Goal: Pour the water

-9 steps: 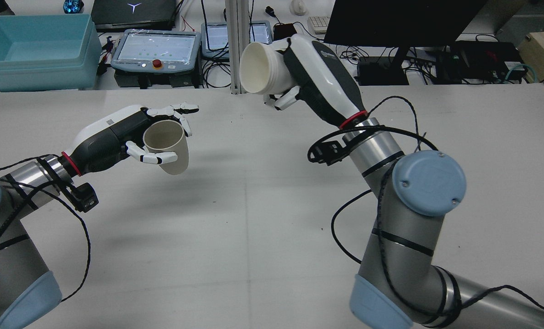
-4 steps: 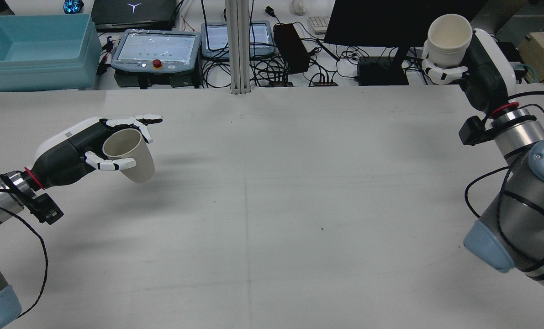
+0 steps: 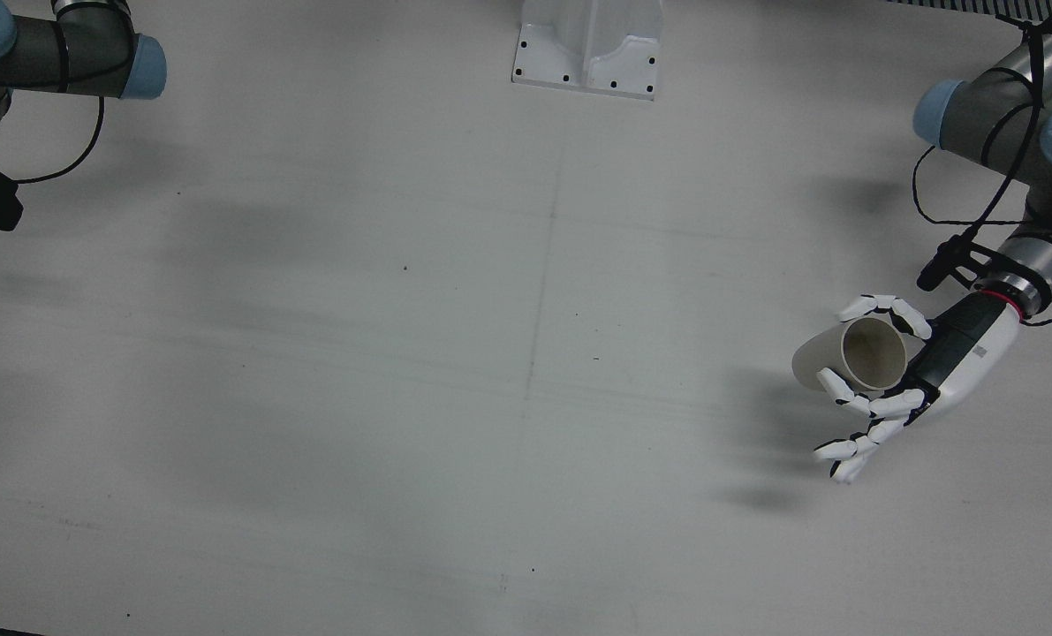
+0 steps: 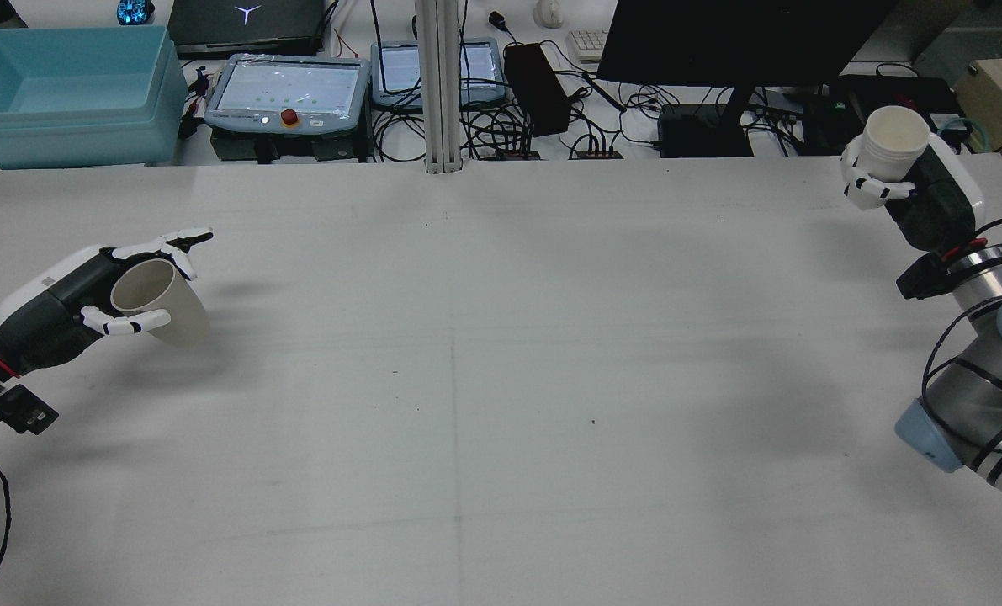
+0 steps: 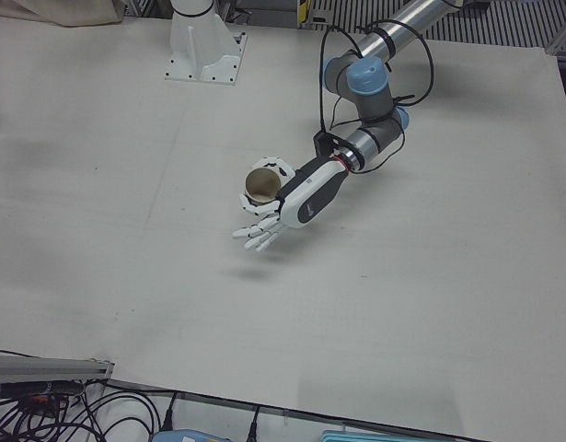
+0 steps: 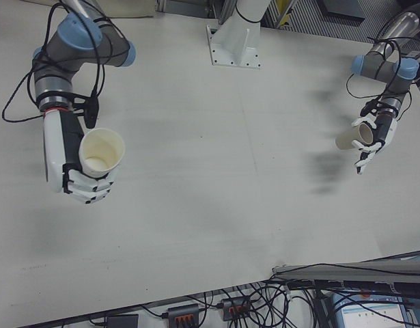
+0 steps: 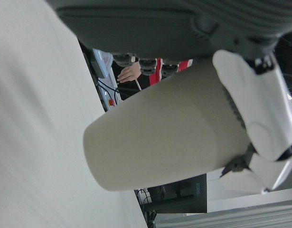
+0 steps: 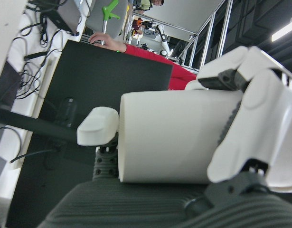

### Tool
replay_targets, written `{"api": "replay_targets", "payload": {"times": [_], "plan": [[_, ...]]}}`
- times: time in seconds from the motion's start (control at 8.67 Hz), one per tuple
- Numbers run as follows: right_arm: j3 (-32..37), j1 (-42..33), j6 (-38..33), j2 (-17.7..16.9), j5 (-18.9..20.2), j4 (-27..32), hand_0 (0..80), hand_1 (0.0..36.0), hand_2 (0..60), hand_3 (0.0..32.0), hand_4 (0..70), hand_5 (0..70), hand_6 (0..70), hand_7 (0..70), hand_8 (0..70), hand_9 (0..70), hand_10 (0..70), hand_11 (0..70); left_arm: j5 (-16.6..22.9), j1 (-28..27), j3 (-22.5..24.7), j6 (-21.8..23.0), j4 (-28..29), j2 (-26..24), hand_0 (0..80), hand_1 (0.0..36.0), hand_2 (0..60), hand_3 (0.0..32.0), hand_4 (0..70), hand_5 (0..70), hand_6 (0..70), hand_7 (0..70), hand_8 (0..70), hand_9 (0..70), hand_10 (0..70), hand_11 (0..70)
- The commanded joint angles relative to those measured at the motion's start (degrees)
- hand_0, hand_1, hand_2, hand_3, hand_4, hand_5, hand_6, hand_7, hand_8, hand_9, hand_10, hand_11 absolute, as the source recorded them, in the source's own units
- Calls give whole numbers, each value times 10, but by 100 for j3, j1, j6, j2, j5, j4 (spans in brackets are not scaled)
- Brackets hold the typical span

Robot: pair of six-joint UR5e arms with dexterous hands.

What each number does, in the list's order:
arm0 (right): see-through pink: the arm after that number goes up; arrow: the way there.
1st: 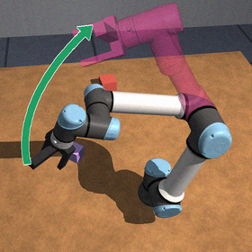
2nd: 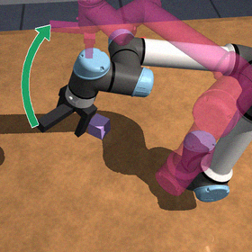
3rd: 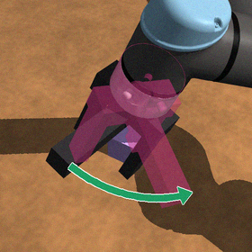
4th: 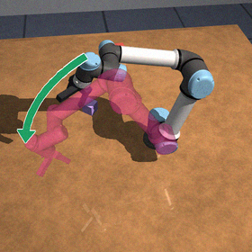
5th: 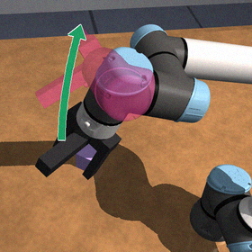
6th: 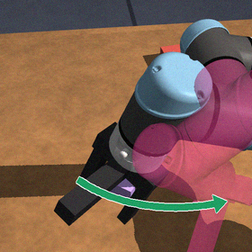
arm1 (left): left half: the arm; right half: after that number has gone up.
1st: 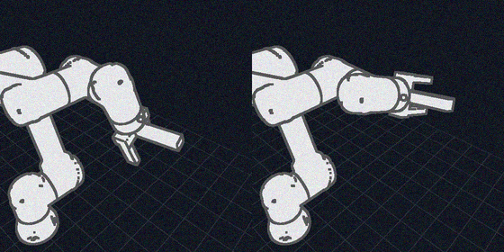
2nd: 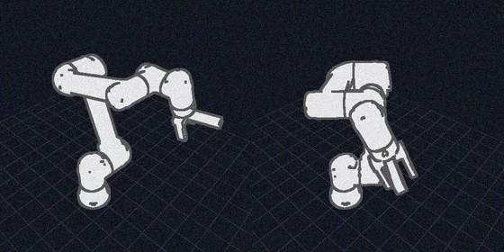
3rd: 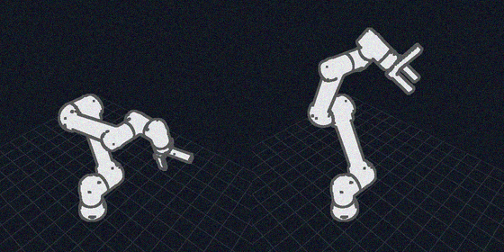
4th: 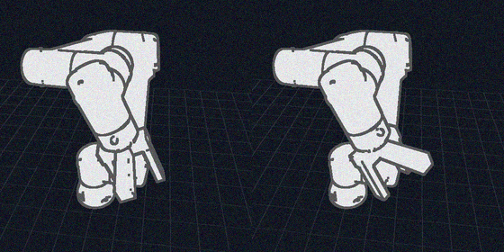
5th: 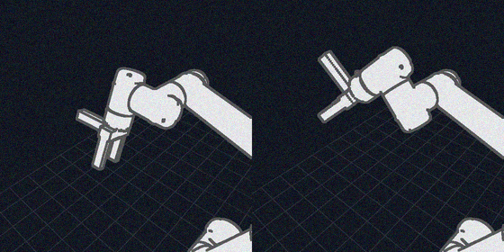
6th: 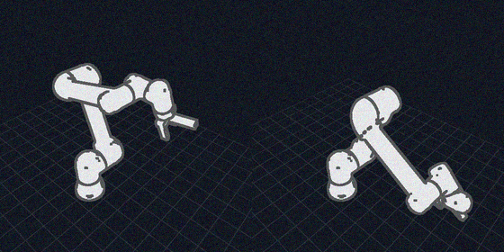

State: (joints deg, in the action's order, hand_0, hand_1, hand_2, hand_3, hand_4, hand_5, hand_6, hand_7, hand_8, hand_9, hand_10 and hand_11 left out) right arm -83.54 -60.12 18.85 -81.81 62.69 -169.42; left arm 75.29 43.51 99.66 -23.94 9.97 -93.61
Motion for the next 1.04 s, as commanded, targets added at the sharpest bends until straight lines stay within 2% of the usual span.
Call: {"api": "replay_targets", "payload": {"times": [0.0,0.12,0.23,0.46,0.69,0.81,0.92], "plan": [[2031,18,-145,95,-404,1927,459,202,600,0,700,700,700,700,700,700,700,700,-357,0,-815,-443,1363,483,384,360,600,0,358,700,71,181,32,60,6,24],[2174,27,-145,112,-546,1939,460,201,600,0,700,700,700,700,700,700,700,700,-357,-9,-1078,-663,1698,536,383,360,600,0,357,700,70,178,32,59,7,24],[2271,27,-136,121,-608,1948,460,200,600,0,700,700,700,700,700,700,700,700,-348,8,-1150,-935,1788,545,385,360,600,0,360,700,71,180,32,59,6,24],[2316,0,-136,95,-609,1948,465,203,600,0,700,700,700,700,700,700,700,700,-305,17,-1247,-1313,1798,624,388,360,600,0,368,700,80,189,37,65,10,29],[2316,0,-136,60,-609,1939,472,202,600,0,700,700,671,700,700,700,700,700,-287,-9,-1509,-1876,1789,625,413,360,600,0,362,700,83,192,38,69,9,27],[2316,-8,-145,51,-609,1939,472,201,600,0,700,700,667,700,700,700,700,700,-287,-26,-1816,-1895,1885,572,438,334,600,0,356,700,78,188,33,62,6,20],[2307,-17,-162,51,-609,1948,473,201,600,0,700,700,665,700,700,700,700,700,-296,-27,-1854,-1904,1885,581,440,253,600,0,295,536,60,170,9,31,0,0]]}}
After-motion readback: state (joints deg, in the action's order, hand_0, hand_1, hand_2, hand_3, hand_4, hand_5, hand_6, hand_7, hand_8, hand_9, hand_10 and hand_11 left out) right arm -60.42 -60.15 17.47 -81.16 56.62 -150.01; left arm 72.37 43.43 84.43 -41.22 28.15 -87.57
